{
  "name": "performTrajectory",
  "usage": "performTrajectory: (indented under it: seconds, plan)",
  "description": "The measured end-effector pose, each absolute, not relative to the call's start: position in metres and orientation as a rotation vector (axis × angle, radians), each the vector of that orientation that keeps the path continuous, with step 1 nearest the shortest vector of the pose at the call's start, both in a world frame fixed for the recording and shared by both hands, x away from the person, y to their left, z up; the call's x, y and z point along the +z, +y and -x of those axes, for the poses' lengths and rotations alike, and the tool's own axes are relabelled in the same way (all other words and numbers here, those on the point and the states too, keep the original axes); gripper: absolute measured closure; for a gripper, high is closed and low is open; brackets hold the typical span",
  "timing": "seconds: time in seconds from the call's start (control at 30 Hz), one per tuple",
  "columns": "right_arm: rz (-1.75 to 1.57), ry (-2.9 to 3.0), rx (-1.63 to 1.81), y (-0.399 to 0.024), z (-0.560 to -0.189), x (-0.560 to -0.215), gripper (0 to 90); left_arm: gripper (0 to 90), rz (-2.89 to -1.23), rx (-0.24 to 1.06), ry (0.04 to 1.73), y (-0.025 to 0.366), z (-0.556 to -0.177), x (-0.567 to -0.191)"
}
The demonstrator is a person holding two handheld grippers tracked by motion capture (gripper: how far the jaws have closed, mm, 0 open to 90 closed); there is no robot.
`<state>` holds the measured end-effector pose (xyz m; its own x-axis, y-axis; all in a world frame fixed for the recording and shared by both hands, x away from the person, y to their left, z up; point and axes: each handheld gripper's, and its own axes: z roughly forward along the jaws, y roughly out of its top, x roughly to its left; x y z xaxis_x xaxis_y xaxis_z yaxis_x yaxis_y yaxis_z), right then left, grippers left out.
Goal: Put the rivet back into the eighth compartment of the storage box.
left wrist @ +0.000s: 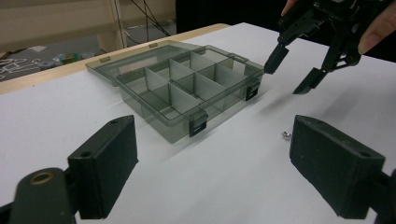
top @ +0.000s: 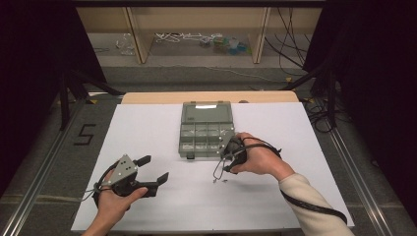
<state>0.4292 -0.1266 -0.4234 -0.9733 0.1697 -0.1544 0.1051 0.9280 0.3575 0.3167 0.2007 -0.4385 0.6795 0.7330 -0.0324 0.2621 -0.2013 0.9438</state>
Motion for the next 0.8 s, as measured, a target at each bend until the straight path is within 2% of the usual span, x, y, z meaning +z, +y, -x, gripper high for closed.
performTrajectory:
  seconds: [0.43,0.8]
  plan:
    - [-0.092,3.005,0.419,-0.117,-0.414,-0.440,46.2,14.8,-1.778,0.530,0.787,0.201,-0.317,-0.438]
    - [-0.057,3.090,0.347,-0.110,-0.410,-0.453,58.8,14.8,-1.775,0.527,0.786,0.201,-0.317,-0.438]
